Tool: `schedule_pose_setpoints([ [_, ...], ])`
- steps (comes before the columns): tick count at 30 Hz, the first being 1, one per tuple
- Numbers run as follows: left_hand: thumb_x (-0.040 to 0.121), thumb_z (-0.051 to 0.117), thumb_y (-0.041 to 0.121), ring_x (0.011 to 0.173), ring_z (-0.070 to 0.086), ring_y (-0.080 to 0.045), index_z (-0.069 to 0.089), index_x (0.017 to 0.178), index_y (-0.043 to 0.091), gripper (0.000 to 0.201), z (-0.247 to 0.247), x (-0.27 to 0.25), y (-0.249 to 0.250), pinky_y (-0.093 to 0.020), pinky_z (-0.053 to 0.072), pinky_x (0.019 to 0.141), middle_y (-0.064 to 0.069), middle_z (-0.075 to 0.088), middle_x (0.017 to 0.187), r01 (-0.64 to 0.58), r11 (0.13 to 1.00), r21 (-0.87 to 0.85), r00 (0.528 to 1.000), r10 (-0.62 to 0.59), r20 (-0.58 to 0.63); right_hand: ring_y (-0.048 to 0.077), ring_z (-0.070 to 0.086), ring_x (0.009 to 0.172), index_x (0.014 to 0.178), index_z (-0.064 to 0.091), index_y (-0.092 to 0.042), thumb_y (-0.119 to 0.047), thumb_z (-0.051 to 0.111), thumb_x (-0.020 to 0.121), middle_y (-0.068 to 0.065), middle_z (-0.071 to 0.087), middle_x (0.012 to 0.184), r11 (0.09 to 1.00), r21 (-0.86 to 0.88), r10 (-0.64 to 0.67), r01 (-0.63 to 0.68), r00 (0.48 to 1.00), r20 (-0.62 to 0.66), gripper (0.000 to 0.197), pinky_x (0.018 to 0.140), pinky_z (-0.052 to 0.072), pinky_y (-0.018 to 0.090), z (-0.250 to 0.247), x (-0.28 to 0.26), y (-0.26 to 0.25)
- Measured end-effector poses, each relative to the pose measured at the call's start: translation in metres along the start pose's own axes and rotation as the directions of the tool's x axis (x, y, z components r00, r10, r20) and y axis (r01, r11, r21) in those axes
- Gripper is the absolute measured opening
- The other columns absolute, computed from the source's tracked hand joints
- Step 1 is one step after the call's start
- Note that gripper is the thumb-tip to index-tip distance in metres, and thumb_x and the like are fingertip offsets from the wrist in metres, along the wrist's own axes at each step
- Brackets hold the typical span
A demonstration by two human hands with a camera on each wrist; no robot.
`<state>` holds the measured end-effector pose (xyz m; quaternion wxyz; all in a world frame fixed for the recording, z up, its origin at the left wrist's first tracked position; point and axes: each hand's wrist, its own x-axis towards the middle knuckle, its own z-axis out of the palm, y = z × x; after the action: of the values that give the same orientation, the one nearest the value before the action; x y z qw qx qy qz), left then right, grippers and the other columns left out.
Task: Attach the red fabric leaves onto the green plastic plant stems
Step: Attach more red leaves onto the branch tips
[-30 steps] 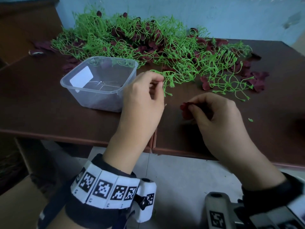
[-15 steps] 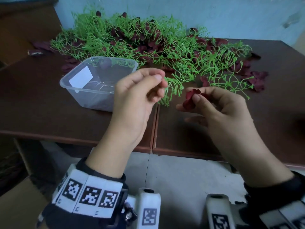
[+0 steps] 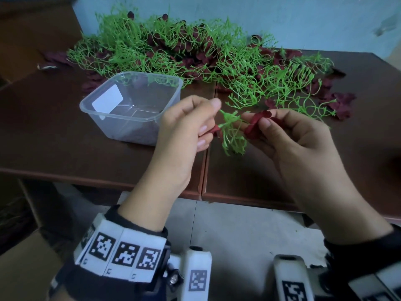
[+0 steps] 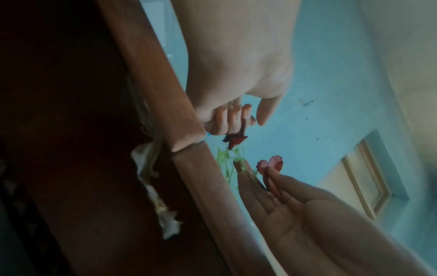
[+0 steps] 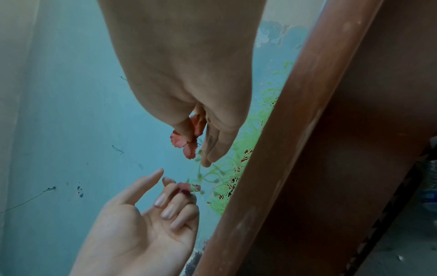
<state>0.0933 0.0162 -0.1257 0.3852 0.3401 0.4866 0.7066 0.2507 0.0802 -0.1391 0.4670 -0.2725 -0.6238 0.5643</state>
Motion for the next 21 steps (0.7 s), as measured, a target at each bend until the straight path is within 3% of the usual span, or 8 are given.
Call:
schedule_pose_setpoints([
  [3, 0.085, 0.071, 0.007, 0.062, 0.043, -0.01, 0.062, 0.077, 0.016, 0.016, -0.003, 0.0, -0.005, -0.022, 0.038, 0.058, 0.001, 0.047, 0.067, -0.207, 0.943, 0.259, 0.978, 0.205, 0.038, 0.036, 0.07, 0.105, 0.09, 0.07, -0.011, -0.008, 0.056, 0.097, 0.025, 0.072, 0.103, 0.998, 0.061, 0.011, -0.01, 1.0, -0.022, 0.016, 0.094, 0.056, 0.044, 0.001, 0.0, -0.001],
  [5, 0.083, 0.073, 0.0, 0.071, 0.049, -0.008, 0.068, 0.084, 0.017, 0.018, -0.004, -0.001, -0.007, -0.021, 0.045, 0.068, -0.002, 0.051, 0.076, -0.255, 0.894, 0.369, 0.967, 0.24, 0.087, 0.034, 0.071, 0.102, 0.089, 0.07, -0.01, -0.007, 0.056, 0.096, 0.021, 0.074, 0.099, 0.994, 0.099, 0.038, -0.036, 0.999, -0.02, 0.016, 0.091, 0.057, 0.04, 0.002, 0.0, -0.002],
  [7, 0.082, 0.072, -0.003, 0.076, 0.055, -0.005, 0.071, 0.092, 0.021, 0.026, -0.005, -0.001, -0.009, -0.018, 0.045, 0.068, -0.004, 0.06, 0.088, -0.282, 0.849, 0.448, 0.959, 0.247, 0.136, 0.032, 0.073, 0.099, 0.089, 0.069, -0.008, -0.006, 0.055, 0.096, 0.018, 0.075, 0.095, 0.989, 0.133, 0.066, -0.064, 0.998, -0.009, 0.016, 0.086, 0.058, 0.035, 0.002, 0.0, -0.003],
  [10, 0.083, 0.071, 0.001, 0.079, 0.059, -0.004, 0.069, 0.103, 0.027, 0.034, -0.003, 0.0, -0.016, -0.014, 0.042, 0.067, 0.006, 0.059, 0.104, -0.33, 0.718, 0.613, 0.942, 0.296, 0.161, 0.029, 0.075, 0.093, 0.091, 0.066, -0.005, -0.005, 0.053, 0.097, 0.014, 0.076, 0.091, 0.984, 0.15, 0.094, -0.091, 0.996, -0.01, 0.014, 0.081, 0.059, 0.033, 0.003, 0.0, -0.004],
  [15, 0.082, 0.073, 0.001, 0.082, 0.058, -0.007, 0.065, 0.104, 0.025, 0.033, -0.001, -0.001, -0.018, -0.008, 0.041, 0.072, 0.007, 0.049, 0.106, -0.345, 0.58, 0.738, 0.906, 0.41, 0.101, 0.029, 0.075, 0.083, 0.09, 0.066, -0.002, -0.004, 0.054, 0.096, 0.01, 0.074, 0.08, 0.977, 0.176, 0.123, -0.119, 0.992, -0.015, 0.014, 0.078, 0.06, 0.031, 0.001, 0.0, -0.005],
  [19, 0.081, 0.078, 0.007, 0.095, 0.055, -0.006, 0.072, 0.103, 0.022, 0.027, -0.002, 0.001, -0.019, -0.006, 0.039, 0.088, 0.0, 0.049, 0.115, -0.384, 0.509, 0.771, 0.889, 0.431, 0.158, 0.022, 0.069, 0.072, 0.086, 0.066, -0.004, -0.005, 0.054, 0.096, 0.004, 0.069, 0.073, 0.97, 0.192, 0.151, -0.152, 0.988, 0.019, 0.016, 0.081, 0.057, 0.036, -0.001, -0.002, -0.006],
  [21, 0.083, 0.08, 0.011, 0.096, 0.057, -0.011, 0.076, 0.1, 0.019, 0.02, -0.003, 0.003, -0.021, -0.009, 0.041, 0.09, -0.002, 0.051, 0.114, -0.412, 0.481, 0.774, 0.873, 0.451, 0.185, 0.02, 0.067, 0.07, 0.086, 0.066, -0.002, -0.004, 0.053, 0.096, 0.004, 0.067, 0.072, 0.966, 0.201, 0.165, -0.166, 0.986, 0.022, 0.016, 0.077, 0.056, 0.035, -0.002, -0.002, -0.006],
])
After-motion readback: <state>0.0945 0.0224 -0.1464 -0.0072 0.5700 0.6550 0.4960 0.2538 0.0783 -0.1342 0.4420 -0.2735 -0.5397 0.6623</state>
